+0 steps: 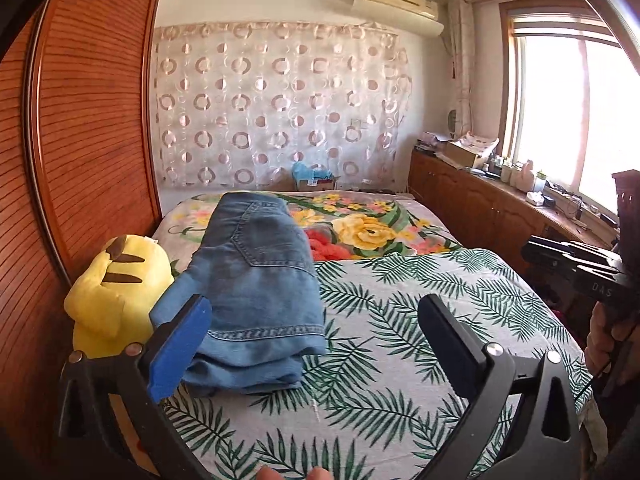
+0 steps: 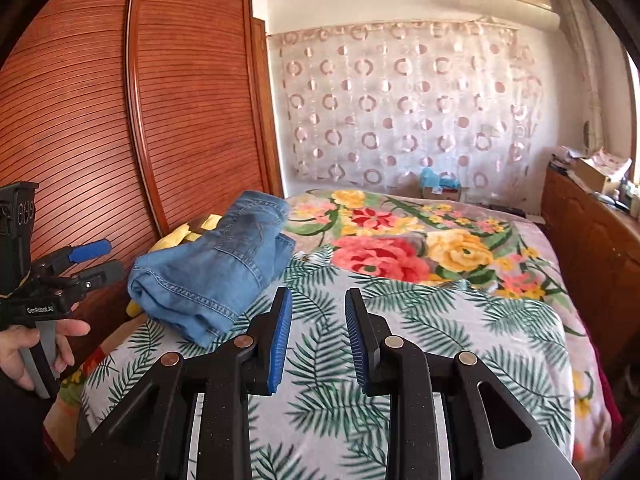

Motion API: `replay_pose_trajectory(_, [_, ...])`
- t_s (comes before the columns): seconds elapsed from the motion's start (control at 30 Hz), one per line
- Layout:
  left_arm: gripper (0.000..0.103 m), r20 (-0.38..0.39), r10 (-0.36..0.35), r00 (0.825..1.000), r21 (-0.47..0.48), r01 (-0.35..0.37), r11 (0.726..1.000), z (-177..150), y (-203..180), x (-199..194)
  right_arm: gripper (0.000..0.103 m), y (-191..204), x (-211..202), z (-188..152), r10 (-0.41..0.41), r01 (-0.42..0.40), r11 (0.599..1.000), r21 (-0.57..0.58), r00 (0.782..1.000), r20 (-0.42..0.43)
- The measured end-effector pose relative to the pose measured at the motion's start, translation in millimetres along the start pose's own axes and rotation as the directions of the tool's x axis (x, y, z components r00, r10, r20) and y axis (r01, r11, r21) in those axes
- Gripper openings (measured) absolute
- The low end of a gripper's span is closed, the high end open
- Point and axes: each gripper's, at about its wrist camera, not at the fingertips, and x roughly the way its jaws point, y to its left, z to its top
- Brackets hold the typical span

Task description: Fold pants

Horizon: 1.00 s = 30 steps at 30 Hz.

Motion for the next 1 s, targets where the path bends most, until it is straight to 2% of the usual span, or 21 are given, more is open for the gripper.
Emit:
replay_pose_trajectory(0.03, [0.103,0.003,-0.005,1.0,0.006,0.005,1.0,0.1,-5.0,-2.4,0.029,1.2,-7.5,-3.1,-0.011,0.011,1.0,0.003,1.0,0.002])
replay_pose_trajectory(0.07, [0.103,0.004,-0.014,1.0,0.01,0.014,1.0,-0.2,-10.1,-5.2,0.035,1.5,-15.3,-5.9,-0.023,0.023,1.0,0.009,1.0,0.006])
replay_pose_trajectory(0.23, [0.103,-0.005,-0.027,1.0,0.019,0.027,0.999,-3.2,-31.4,-17.2,0.044,11.7,-46.5,-16.5,-0.065,0.065,0.998,0.024,0.997,0.029])
replay_pose_trajectory(0.37, [0.103,0.003,-0.016,1.0,0.021,0.016,1.0,-4.9,-44.3,-25.8,0.069,23.2,-66.8,-23.5,-0.092,0.09,0.995,0.039,0.995,0.05])
replay_pose_trajectory(0.57, [0.103,0.002,0.014,1.0,0.037,-0.014,0.999,-7.2,-62.9,-34.8,0.07,42.9,-91.0,-32.7,-0.16,0.157,0.986,0.048,0.985,0.068])
replay_pose_trajectory(0.77, [0.103,0.008,-0.017,1.0,0.027,0.017,0.999,-9.8,-76.2,-43.3,0.07,55.3,-109.9,-36.8,-0.197,0.191,0.978,0.079,0.977,0.083])
replay_pose_trajectory(1.0, [0.103,0.024,-0.02,1.0,0.047,0.019,0.999,-10.8,-88.4,-50.9,0.07,65.4,-114.7,-43.3,-0.237,0.228,0.968,0.105,0.968,0.086])
